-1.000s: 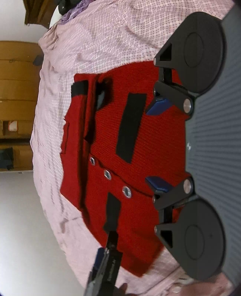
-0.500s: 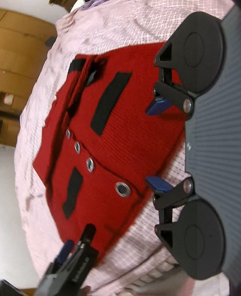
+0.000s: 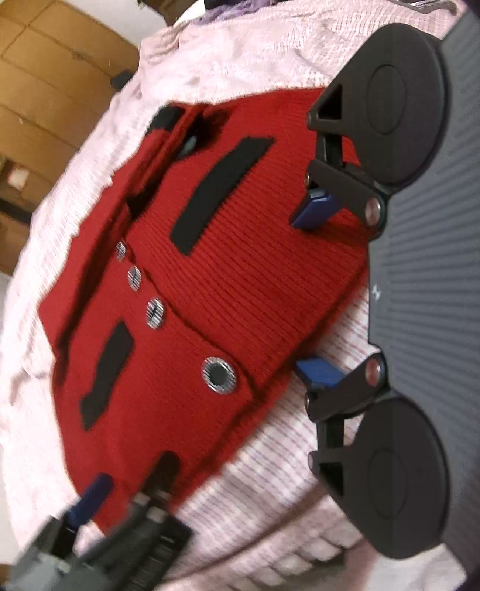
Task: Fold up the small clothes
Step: 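Grasp the cardigan hem with the right gripper while the left gripper grasps the hem too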
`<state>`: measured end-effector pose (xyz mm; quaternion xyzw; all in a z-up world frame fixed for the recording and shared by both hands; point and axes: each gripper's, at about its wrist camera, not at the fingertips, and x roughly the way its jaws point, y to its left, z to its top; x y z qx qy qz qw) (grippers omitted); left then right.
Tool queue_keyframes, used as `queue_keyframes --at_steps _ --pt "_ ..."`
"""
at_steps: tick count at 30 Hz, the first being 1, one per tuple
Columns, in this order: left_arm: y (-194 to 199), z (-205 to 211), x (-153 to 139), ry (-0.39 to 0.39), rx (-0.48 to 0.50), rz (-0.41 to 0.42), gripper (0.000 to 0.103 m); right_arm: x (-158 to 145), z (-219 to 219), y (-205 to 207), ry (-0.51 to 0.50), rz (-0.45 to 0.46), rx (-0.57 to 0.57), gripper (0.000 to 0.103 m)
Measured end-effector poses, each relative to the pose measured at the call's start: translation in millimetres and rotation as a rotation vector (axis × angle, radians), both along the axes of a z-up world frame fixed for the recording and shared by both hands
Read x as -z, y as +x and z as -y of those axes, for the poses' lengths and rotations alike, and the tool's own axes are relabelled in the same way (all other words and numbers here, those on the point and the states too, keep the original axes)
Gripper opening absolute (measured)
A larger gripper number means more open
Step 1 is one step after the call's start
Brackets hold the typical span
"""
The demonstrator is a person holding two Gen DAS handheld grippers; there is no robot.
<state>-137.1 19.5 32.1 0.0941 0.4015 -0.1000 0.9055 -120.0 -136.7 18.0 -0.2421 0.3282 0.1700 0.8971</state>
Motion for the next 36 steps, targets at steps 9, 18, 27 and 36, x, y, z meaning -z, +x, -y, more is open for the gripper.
queue_keyframes --at_steps 9,18,27,36 --pt "-9.4 19.5 4.3 -0.015 0.131 -0.005 0.083 -20.8 17.2 7.4 0.147 0.051 0.091 0.076" --pt "4.6 17.7 27.6 0.243 0.001 0.027 0.084 -20.0 30.6 13.1 0.149 0.057 0.141 0.076" --pt "11.1 -4.2 15.9 0.205 -0.065 0.084 0.084 -15.2 67.4 19.9 0.198 0.036 0.237 0.076" --pt "14.2 -0.3 4.2 0.216 -0.054 0.151 0.084 -3.3 72.6 30.5 0.215 -0.016 0.227 0.075"
